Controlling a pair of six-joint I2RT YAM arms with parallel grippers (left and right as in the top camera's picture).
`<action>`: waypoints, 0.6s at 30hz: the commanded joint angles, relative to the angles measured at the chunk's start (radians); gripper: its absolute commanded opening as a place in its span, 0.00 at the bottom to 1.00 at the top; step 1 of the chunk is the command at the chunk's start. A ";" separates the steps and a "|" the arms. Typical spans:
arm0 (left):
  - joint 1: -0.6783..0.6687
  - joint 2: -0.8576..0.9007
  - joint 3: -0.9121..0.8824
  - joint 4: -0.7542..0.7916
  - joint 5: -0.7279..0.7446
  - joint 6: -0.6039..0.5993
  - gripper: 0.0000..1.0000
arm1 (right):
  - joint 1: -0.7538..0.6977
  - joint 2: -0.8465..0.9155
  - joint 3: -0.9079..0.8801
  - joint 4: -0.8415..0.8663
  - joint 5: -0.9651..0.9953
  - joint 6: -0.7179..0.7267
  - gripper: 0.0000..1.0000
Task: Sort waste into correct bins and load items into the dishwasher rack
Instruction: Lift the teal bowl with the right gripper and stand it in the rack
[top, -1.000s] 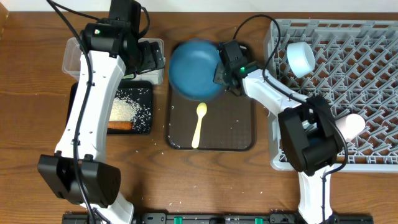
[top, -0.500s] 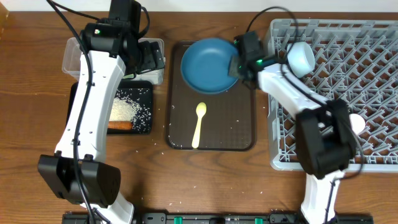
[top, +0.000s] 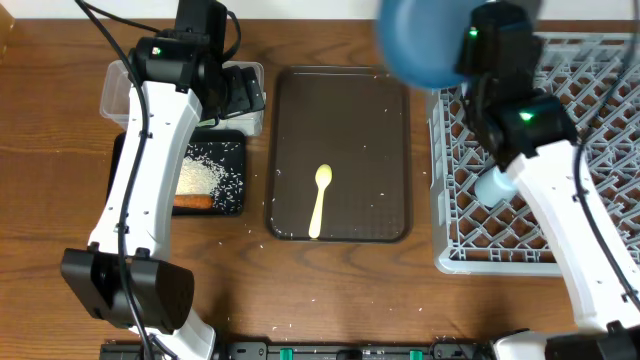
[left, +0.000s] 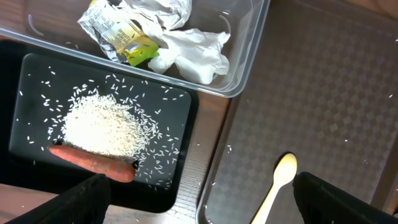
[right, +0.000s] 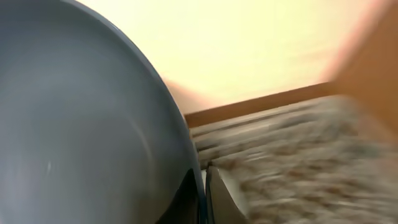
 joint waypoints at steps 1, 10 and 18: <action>0.002 0.003 -0.002 -0.003 -0.012 -0.002 0.96 | -0.043 0.009 0.008 0.012 0.416 -0.140 0.01; 0.002 0.003 -0.002 -0.003 -0.012 -0.002 0.96 | -0.212 0.093 0.008 0.180 0.401 -0.470 0.01; 0.002 0.003 -0.002 -0.003 -0.012 -0.002 0.96 | -0.328 0.230 0.008 0.418 0.303 -0.794 0.01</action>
